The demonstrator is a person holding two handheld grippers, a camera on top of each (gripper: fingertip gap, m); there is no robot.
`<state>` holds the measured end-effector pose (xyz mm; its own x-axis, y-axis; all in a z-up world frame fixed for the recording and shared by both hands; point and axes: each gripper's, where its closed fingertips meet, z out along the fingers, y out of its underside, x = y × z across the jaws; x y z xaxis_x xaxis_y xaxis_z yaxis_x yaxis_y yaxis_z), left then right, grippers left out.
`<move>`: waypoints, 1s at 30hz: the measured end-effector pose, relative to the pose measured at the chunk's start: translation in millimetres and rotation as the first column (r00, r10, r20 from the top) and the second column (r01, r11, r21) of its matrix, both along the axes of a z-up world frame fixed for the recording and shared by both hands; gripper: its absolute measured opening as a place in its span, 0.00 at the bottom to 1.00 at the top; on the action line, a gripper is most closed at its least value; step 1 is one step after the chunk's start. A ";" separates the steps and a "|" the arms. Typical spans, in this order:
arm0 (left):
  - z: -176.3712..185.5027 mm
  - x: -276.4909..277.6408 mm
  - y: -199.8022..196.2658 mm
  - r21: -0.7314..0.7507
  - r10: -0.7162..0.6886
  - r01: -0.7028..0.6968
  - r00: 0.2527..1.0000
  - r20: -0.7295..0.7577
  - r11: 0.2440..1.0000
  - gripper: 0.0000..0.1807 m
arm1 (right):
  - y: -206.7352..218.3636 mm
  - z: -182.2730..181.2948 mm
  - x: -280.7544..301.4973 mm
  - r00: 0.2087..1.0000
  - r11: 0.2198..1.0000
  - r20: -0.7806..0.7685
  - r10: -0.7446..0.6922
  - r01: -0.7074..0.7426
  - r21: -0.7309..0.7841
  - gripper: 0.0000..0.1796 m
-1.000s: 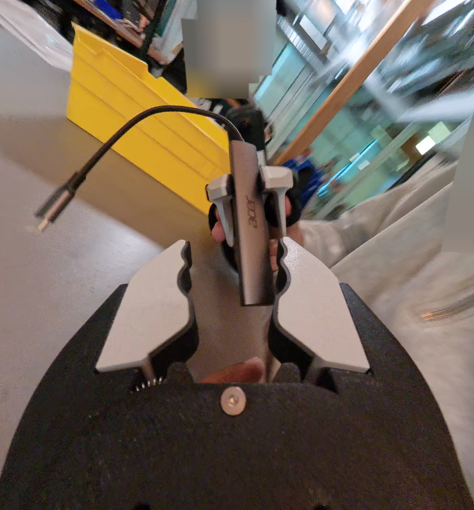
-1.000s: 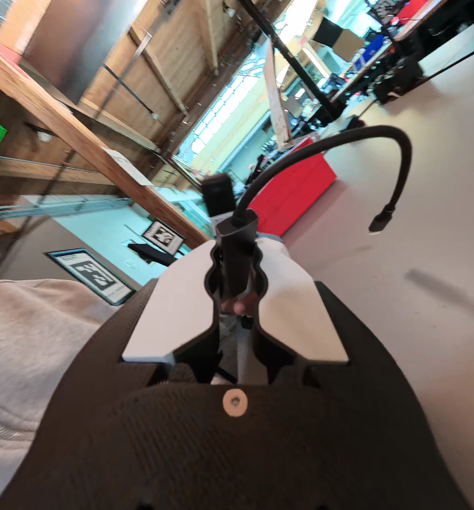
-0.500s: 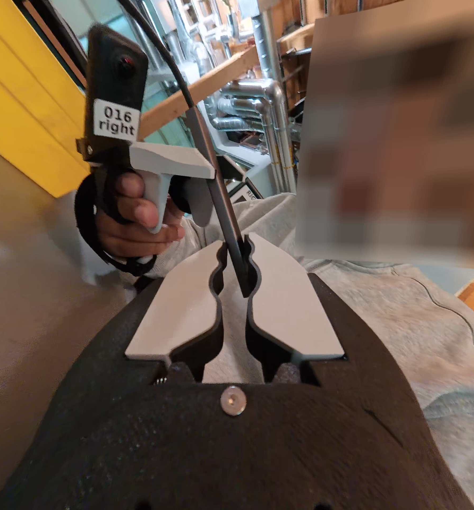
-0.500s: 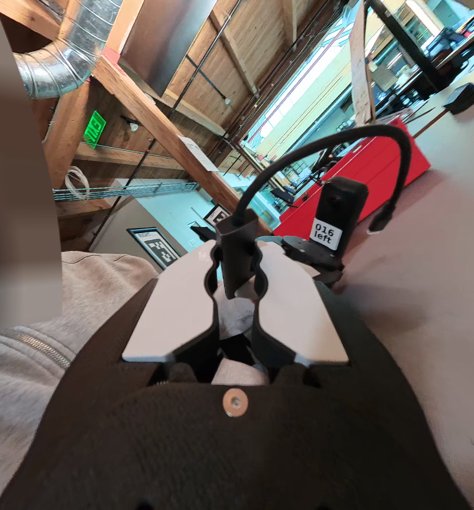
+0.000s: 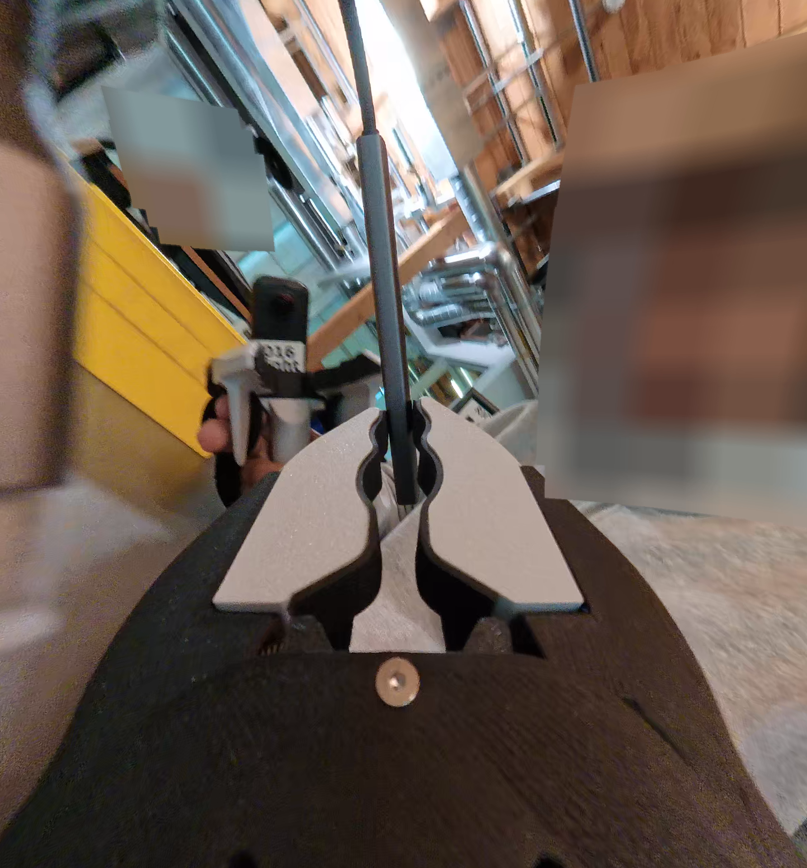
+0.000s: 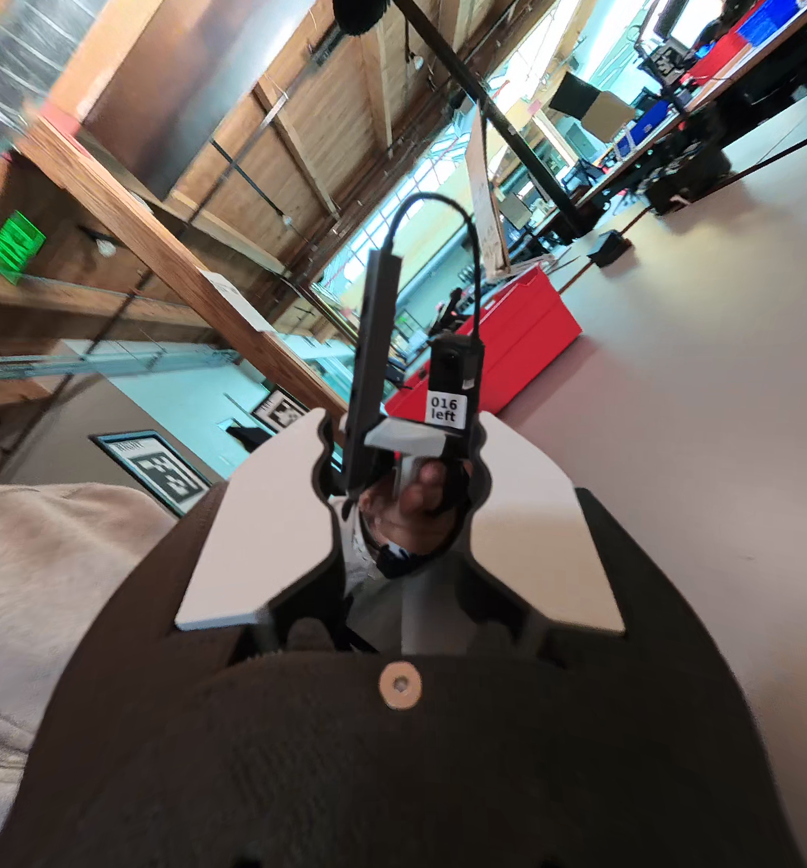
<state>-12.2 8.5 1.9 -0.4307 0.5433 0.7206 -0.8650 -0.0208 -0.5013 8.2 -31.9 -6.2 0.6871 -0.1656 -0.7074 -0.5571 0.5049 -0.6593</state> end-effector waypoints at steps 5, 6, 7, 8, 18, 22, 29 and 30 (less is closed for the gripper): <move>-3.6 26.3 8.5 0.008 0.149 -0.149 0.988 -0.051 0.989 0.06 | 20.9 -17.0 -9.0 0.999 0.978 0.045 0.018 -0.008 -0.210 0.25; -6.3 29.9 7.9 0.027 0.183 -0.182 0.982 -0.044 0.983 0.06 | 25.2 -19.9 -11.3 0.998 0.971 0.049 0.027 -0.014 -0.239 0.24; -9.7 32.4 6.6 0.050 0.217 -0.215 0.976 -0.029 0.975 0.06 | 29.3 -22.8 -13.5 0.998 0.964 0.052 0.035 -0.020 -0.265 0.23; -12.6 33.3 4.9 0.069 0.239 -0.238 0.971 -0.011 0.969 0.06 | 33.0 -25.9 -14.8 0.998 0.957 0.055 0.036 -0.019 -0.291 0.23; -27.7 13.0 -31.0 0.179 0.267 -0.293 0.951 0.158 0.939 0.06 | 32.5 -38.5 -11.7 1.000 0.948 -0.007 -0.008 0.005 -0.317 0.06; -28.1 11.2 -28.7 0.186 0.232 -0.260 0.959 0.163 0.947 0.06 | 31.9 -39.2 -14.8 0.997 0.957 -0.058 0.046 -0.061 -0.284 0.06; -26.2 9.0 -20.0 0.203 0.281 -0.324 0.936 0.211 0.924 0.08 | 38.2 -47.6 -26.8 0.993 0.917 -0.060 0.103 -0.118 -0.382 0.06; -25.4 9.4 -19.1 0.200 0.299 -0.337 0.934 0.198 0.920 0.06 | 38.8 -49.4 -30.8 0.992 0.912 -0.064 0.108 -0.124 -0.390 0.06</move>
<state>-2.8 -10.6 -23.6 -0.6731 0.1882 0.7152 -0.7394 -0.1506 -0.6562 -22.7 6.8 -55.7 0.6909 -0.3563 -0.6291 -0.6260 0.1404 -0.7671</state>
